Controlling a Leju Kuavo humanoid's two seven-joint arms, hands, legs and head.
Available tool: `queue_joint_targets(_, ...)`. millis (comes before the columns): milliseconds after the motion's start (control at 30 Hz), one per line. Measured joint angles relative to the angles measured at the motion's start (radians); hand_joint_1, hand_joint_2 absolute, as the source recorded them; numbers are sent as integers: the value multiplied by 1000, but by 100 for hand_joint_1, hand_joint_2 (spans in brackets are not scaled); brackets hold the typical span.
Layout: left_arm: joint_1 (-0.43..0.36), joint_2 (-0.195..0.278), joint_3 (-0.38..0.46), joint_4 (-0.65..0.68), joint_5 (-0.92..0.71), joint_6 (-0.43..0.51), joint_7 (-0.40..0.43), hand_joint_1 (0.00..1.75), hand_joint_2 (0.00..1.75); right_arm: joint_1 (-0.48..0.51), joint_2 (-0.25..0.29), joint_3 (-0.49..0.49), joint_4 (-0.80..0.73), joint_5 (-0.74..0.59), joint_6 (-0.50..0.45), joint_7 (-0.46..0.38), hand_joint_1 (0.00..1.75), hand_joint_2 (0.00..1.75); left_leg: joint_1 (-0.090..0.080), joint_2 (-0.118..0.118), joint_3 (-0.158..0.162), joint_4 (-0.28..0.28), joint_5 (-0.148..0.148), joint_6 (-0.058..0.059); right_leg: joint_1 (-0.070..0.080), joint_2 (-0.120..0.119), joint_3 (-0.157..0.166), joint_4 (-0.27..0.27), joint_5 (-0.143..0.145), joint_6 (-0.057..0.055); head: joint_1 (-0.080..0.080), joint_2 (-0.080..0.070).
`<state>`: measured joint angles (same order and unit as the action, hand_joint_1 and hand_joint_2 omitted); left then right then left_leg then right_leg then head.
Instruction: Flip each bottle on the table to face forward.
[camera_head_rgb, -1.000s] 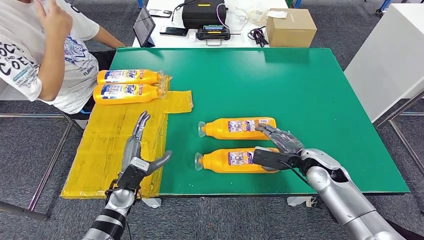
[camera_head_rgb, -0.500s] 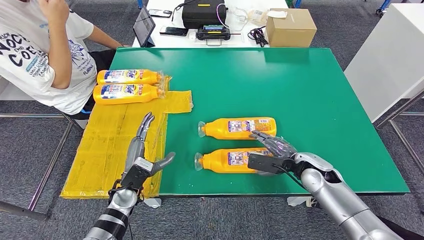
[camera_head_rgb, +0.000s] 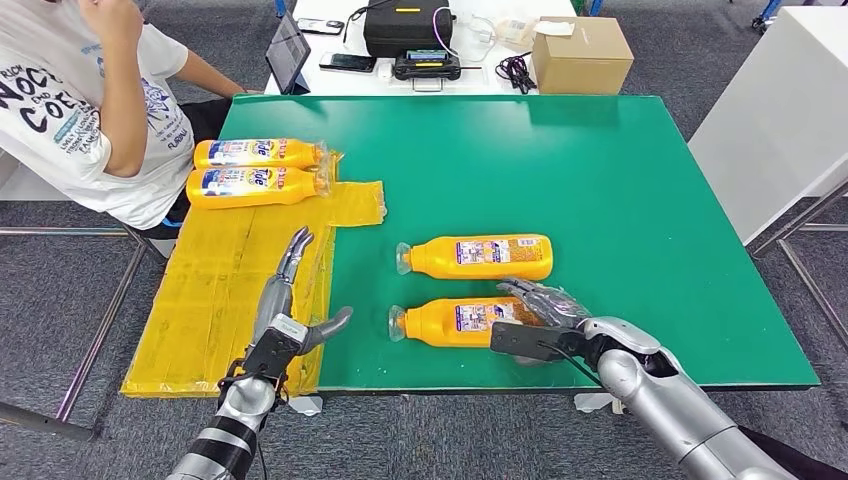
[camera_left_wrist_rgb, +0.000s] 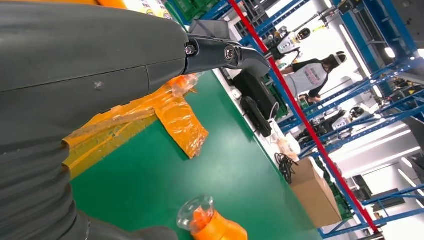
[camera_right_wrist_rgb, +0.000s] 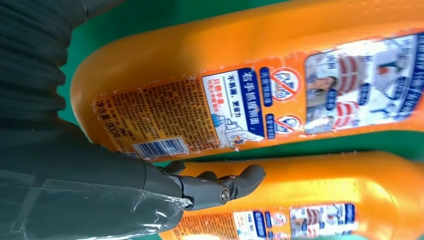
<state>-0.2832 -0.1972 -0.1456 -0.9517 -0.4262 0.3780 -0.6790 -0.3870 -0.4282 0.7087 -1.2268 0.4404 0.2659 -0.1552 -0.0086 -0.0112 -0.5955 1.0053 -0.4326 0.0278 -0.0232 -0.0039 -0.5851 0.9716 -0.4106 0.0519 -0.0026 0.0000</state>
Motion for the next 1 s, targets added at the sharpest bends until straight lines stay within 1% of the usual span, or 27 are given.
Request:
queue_joint_targets(333, 0, -5, 1, 16, -1, 0, 0, 0, 175, 5, 0, 31, 0, 0, -1, 14, 0, 175, 0, 0, 0, 0, 0, 0, 0, 0, 0, 0, 0, 0, 0, 0)
queue_joint_targets(567, 0, -6, 7, 25, 28, 2, 0, 0, 175, 7, -10, 47, 5, 19, 3, 59, 1, 175, 0, 0, 0, 0, 0, 0, 0, 0, 0, 0, 0, 0, 0, 0)
queue_joint_targets(600, 0, -5, 11, 27, 30, 0, 0, 0, 175, 8, -11, 49, 7, 25, 0, 64, 7, 175, 0, 0, 0, 0, 0, 0, 0, 0, 0, 0, 0, 0, 0, 0)
queue_joint_targets(633, 0, -5, 14, 29, 30, -1, 0, 0, 175, 10, -12, 51, 9, 31, -5, 68, 38, 175, 0, 0, 0, 0, 0, 0, 0, 0, 0, 0, 0, 0, 0, 0)
queue_joint_targets(700, 1, -6, 16, 32, 30, -1, 0, 0, 175, 14, -12, 53, 13, 43, -16, 73, 121, 175, 0, 0, 0, 0, 0, 0, 0, 0, 0, 0, 0, 0, 0, 0)
queue_joint_targets(733, 1, -6, 17, 33, 30, -2, 0, 0, 175, 15, -11, 54, 15, 48, -22, 74, 158, 175, 0, 0, 1, 0, 0, 0, 0, 0, 0, 0, 0, 0, 0, 0)
queue_joint_targets(767, 1, -6, 17, 35, 30, -3, 0, 0, 175, 16, -11, 55, 17, 52, -26, 75, 171, 175, 0, 0, 1, 0, 0, 0, 0, 0, 0, 0, 0, 0, 0, 0)
queue_joint_targets(800, 1, -6, 17, 37, 30, -5, 0, 0, 175, 16, -10, 56, 18, 57, -30, 75, 175, 175, 0, 0, 1, 0, 0, 0, 0, 0, 0, 0, 0, 0, 0, 0)
queue_joint_targets(1000, 1, -8, 17, 44, 30, -15, 0, 0, 175, 25, -8, 57, 21, 69, -47, 72, 175, 175, 0, 1, 3, 0, 0, 0, 0, 0, 2, 0, 0, 0, 0, 0)
